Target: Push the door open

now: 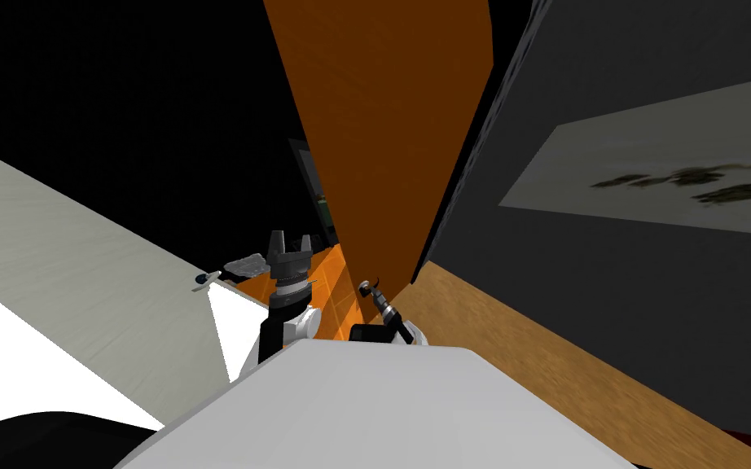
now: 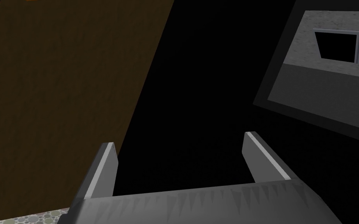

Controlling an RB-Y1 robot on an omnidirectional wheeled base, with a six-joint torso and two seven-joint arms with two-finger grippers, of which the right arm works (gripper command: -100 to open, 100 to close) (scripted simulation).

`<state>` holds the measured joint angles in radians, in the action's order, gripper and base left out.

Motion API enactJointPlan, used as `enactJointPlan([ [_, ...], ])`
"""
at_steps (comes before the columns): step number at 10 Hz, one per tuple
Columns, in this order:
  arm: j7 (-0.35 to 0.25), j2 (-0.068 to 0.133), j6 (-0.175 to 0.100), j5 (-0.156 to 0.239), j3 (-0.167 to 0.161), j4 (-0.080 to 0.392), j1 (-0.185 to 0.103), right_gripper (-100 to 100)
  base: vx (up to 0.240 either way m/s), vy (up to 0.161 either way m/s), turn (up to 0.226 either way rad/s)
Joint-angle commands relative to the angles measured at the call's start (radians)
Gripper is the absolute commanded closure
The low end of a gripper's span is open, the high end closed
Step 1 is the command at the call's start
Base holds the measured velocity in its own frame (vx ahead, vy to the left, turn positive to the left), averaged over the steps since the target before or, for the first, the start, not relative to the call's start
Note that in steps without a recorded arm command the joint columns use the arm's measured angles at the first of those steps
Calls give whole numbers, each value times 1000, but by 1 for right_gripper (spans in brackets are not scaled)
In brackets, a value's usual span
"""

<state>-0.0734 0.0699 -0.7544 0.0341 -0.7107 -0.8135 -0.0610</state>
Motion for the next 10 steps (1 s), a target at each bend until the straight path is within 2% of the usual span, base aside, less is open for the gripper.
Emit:
enactJointPlan([
  [1, 0, -1, -3, 0, 0, -2, -1, 100, 0, 0, 0],
  [2, 4, 2, -1, 3, 18, 5, -2, 100, 59, 105, -36],
  [6, 14, 4, -2, 10, 55, 15, -7, 100, 109, 161, -33],
  [10, 32, 3, -5, 24, 128, 35, -17, 100, 120, 173, -49],
])
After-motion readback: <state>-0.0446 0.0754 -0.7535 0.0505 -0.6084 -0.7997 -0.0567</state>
